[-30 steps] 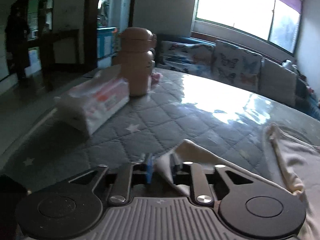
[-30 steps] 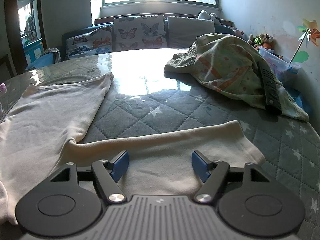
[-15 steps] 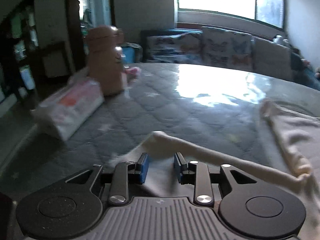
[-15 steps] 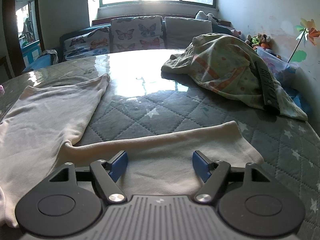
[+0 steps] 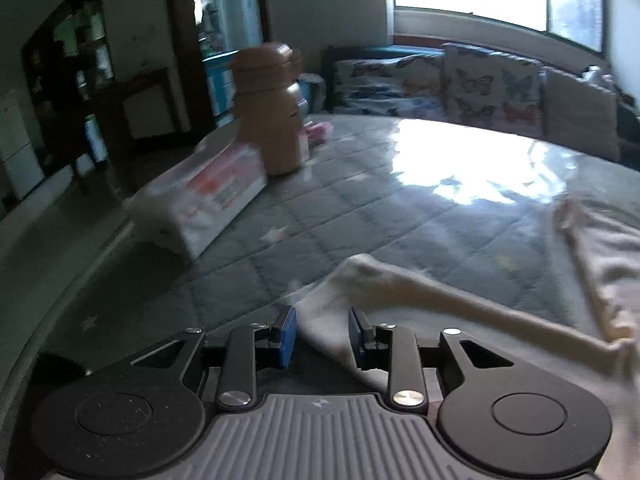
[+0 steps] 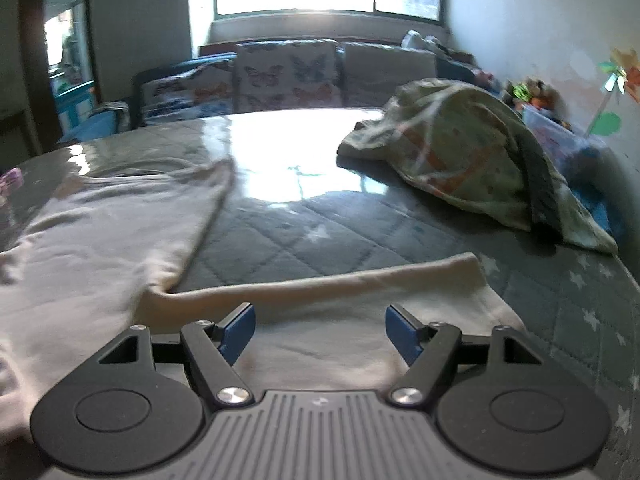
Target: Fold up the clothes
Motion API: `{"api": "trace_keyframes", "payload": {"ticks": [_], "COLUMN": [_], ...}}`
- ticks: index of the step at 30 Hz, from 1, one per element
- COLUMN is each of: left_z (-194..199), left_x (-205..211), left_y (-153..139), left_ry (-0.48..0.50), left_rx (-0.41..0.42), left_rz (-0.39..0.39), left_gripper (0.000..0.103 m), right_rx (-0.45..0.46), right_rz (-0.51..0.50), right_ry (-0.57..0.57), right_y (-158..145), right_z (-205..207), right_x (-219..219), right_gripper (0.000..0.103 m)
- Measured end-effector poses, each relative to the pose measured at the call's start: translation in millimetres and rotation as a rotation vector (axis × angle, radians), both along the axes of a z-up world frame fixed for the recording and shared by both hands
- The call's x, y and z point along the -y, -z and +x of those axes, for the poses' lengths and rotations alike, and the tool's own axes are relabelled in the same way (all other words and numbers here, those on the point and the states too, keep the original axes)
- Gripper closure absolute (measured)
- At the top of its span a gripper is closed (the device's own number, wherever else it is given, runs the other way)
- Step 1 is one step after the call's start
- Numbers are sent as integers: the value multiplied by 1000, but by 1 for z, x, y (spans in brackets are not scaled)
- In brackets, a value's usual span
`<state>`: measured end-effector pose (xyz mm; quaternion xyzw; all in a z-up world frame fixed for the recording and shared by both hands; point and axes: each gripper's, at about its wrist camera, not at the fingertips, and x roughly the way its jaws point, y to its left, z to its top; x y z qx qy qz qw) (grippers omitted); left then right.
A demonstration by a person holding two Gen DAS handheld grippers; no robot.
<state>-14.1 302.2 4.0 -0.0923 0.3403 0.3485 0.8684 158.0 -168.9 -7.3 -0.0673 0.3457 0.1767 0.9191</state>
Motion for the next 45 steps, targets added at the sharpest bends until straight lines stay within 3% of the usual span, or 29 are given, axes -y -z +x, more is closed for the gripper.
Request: {"api": "trace_keyframes", "payload": {"ticks": [10, 17, 25, 30, 42, 45], "left_z": [74, 147, 198, 212, 213, 203], "left_x": [55, 81, 82, 82, 78, 81], "left_y": [-19, -3, 20, 25, 23, 14], "left_ry": [292, 410, 421, 391, 383, 387], "left_rx": [45, -1, -53, -71, -60, -47], "left_rz": [-52, -68, -30, 45, 50, 48], "left_gripper": [72, 72, 71, 70, 69, 62], "right_rx": [-4, -32, -49, -48, -38, -25], "right_rz": [1, 5, 4, 11, 1, 3], "right_ry": [-122, -80, -71, -65, -69, -60], "right_y": [-9, 1, 8, 9, 7, 3], "right_z": [-18, -9, -5, -2, 0, -3], "right_x": [-31, -24, -16, -12, -11, -8], "right_gripper": [29, 29, 28, 26, 21, 21]}}
